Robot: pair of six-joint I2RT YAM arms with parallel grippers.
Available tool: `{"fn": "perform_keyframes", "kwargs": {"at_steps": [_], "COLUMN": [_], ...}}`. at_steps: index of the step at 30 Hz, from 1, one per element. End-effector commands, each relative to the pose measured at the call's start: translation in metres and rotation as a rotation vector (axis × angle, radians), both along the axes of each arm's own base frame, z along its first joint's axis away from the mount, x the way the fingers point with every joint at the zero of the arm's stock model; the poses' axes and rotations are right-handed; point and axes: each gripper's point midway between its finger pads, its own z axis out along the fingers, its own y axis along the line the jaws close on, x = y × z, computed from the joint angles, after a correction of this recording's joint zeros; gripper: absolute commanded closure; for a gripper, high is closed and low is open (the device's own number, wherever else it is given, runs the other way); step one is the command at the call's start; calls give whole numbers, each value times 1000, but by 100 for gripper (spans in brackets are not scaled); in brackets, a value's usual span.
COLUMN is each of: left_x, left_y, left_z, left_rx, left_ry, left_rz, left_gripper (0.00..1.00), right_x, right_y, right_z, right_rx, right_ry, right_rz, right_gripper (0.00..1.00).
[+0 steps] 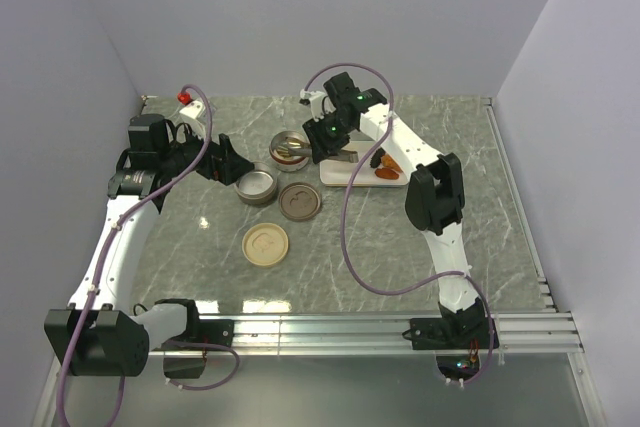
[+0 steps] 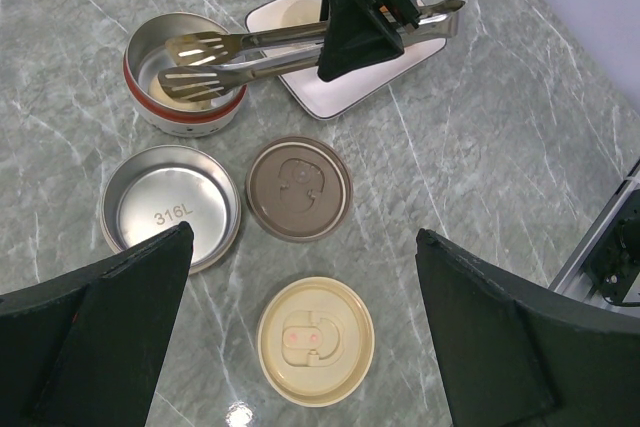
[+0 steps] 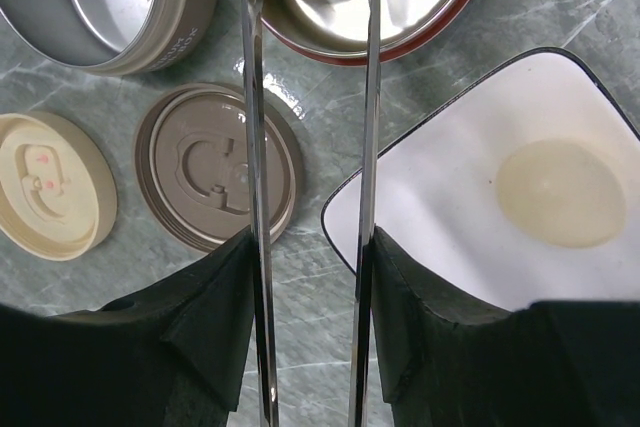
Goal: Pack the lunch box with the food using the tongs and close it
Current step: Place the food into the lunch box
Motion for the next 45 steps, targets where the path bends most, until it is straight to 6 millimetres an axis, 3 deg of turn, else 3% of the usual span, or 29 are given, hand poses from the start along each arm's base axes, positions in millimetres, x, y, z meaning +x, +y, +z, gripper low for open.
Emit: {"fn": "perform_keyframes", "kwargs": {"at_steps": [1,9,13,19,25,35,45], "left_x": [5,5,5,5,3,1,-1], "left_y": [-1,-1,-1,-1,0,-1,-1], "left_z": [16,16,16,19,20,21,20], "left_rx": [-5,-7,-7,-7,-3,-4,0], "left_ry": [-50,-47,-47,-50,-57,-57,-54], "left_rz": [-2,-3,-3,-4,-3,-9,-11], "left_gripper": [1,1,1,1,0,1,0], "right_x": [-1,0,4,7,0,-1,-5], "right_y": [4,3,-1,-20,-52,-126,-161], "right_z": [47,58,74,106,121,94,60], "right_rx": [59,74,99,137,129,-44,-217], "right_ry": [-89,-100,-130,-173,-190,-194,-208], "right_rz": [3,-3,-15,-30,-21,11,118], "right_gripper": [47,44,44,44,44,44,43]}}
